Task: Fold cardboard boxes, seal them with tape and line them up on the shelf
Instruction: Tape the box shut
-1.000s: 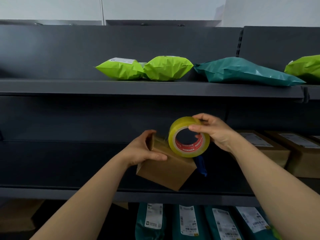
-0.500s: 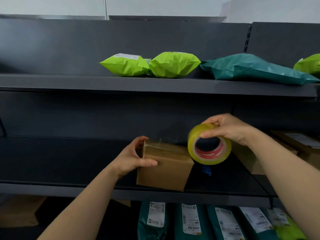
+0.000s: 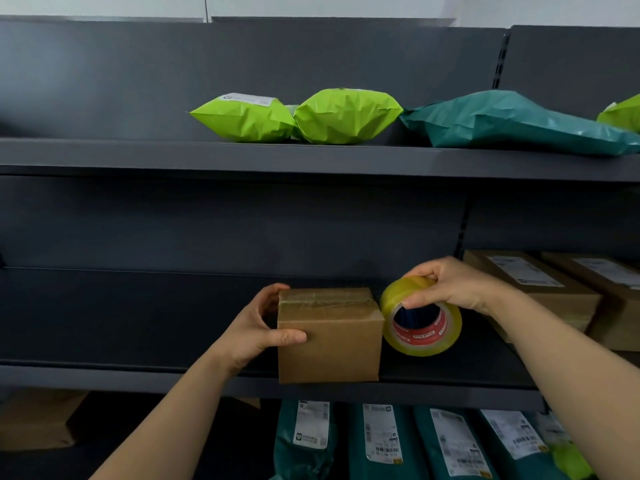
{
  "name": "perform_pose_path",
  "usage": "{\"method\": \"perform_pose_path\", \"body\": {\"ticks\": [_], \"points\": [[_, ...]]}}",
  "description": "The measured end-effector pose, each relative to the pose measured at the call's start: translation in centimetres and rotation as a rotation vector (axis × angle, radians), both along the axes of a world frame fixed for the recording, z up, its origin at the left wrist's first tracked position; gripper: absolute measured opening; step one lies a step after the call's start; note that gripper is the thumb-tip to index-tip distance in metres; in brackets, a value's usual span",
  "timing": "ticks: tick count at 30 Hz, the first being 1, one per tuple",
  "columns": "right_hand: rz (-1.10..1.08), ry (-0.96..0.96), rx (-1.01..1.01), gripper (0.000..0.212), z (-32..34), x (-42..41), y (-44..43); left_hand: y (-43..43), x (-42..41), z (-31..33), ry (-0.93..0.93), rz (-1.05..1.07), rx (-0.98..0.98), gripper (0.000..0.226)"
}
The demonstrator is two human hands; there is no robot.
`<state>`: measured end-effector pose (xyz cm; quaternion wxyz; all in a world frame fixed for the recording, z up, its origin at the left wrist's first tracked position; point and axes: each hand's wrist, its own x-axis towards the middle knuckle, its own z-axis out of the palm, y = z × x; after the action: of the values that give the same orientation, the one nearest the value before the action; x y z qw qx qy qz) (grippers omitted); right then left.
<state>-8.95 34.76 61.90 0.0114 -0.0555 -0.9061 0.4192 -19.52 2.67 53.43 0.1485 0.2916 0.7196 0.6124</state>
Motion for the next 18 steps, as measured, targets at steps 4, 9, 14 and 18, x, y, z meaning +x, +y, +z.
{"method": "perform_pose_path", "body": {"ticks": [4, 9, 14, 18], "points": [[0.007, -0.025, -0.027, 0.059, -0.8, 0.1, 0.1, 0.0, 0.1, -0.1, -0.004, -0.007, 0.006, 0.112], [0.000, -0.070, -0.024, 0.041, -1.9, 0.3, 0.0, -0.2, 0.2, 0.1, -0.001, -0.013, -0.028, 0.113], [-0.023, -0.048, -0.034, 0.036, -2.0, 0.4, -0.5, -0.2, 1.0, 1.4, 0.138, -0.008, -0.180, 0.109], [-0.026, -0.036, -0.046, 0.038, -2.2, 0.4, -0.5, 1.3, 2.1, 1.8, 0.839, 0.096, -0.574, 0.092]]}}
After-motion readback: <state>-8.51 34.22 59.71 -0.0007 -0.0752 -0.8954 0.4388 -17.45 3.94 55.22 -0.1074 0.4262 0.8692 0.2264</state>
